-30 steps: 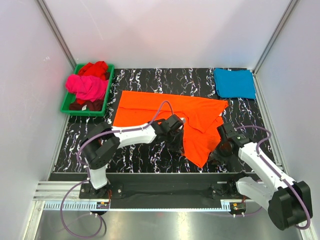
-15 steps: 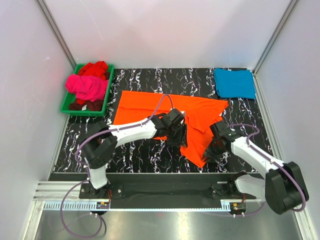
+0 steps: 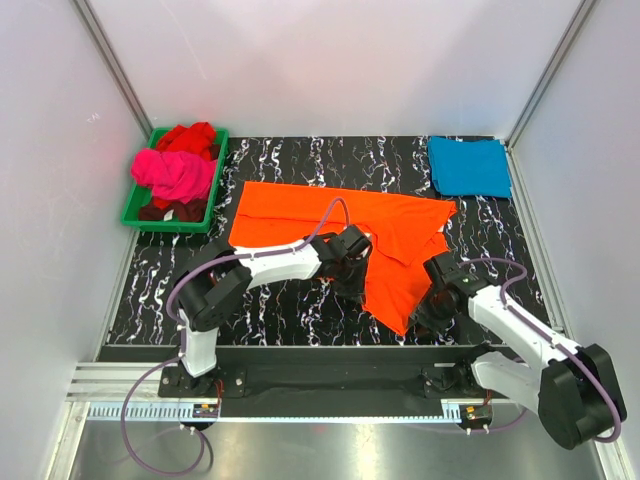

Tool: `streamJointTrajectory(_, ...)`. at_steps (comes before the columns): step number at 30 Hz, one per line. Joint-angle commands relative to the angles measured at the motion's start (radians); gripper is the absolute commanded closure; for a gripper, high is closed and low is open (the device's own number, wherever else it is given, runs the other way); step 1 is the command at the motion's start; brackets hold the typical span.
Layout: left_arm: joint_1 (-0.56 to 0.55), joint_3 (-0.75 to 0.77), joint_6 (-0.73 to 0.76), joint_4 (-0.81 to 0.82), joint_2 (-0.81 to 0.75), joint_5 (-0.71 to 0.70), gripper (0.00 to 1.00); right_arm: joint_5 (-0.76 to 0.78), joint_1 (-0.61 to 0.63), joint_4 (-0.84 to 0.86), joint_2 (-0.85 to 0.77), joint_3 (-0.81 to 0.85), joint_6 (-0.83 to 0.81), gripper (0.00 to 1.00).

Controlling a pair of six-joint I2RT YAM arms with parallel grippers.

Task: Fold and stack the t-shirts
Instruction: Fold the tshirt

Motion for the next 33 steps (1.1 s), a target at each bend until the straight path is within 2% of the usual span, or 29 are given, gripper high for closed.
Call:
streamJointTrajectory(1,-0.002,-0.005,0.016,0.034,-0.014,0.035,1.00,0.025,0.010,0.004,-0.035,0.021,0.040,0.60)
streamJointTrajectory(7,-0.011,-0.065,-0.004,0.045,-0.064,0.044,1.00,0.011,0.033,0.056,0.034,0.023,0.074,0.54)
streamJointTrajectory(11,-0.014,-0.091,-0.024,0.055,-0.069,0.073,1.00,0.024,0.050,0.091,0.023,-0.005,0.123,0.53)
streamJointTrajectory(20,-0.019,-0.085,-0.020,0.048,-0.057,0.085,1.00,0.030,0.070,0.142,0.019,-0.045,0.155,0.56)
streamJointTrajectory(24,-0.019,-0.079,-0.018,0.045,-0.058,0.082,1.00,0.038,0.087,0.123,0.029,-0.040,0.164,0.59)
streamJointTrajectory(30,-0.020,-0.061,-0.010,0.026,-0.049,0.084,1.00,0.085,0.134,0.081,-0.006,-0.031,0.229,0.55)
streamJointTrajectory(33,-0.019,-0.065,-0.006,0.028,-0.052,0.081,1.00,0.102,0.150,0.080,-0.020,-0.039,0.243,0.59)
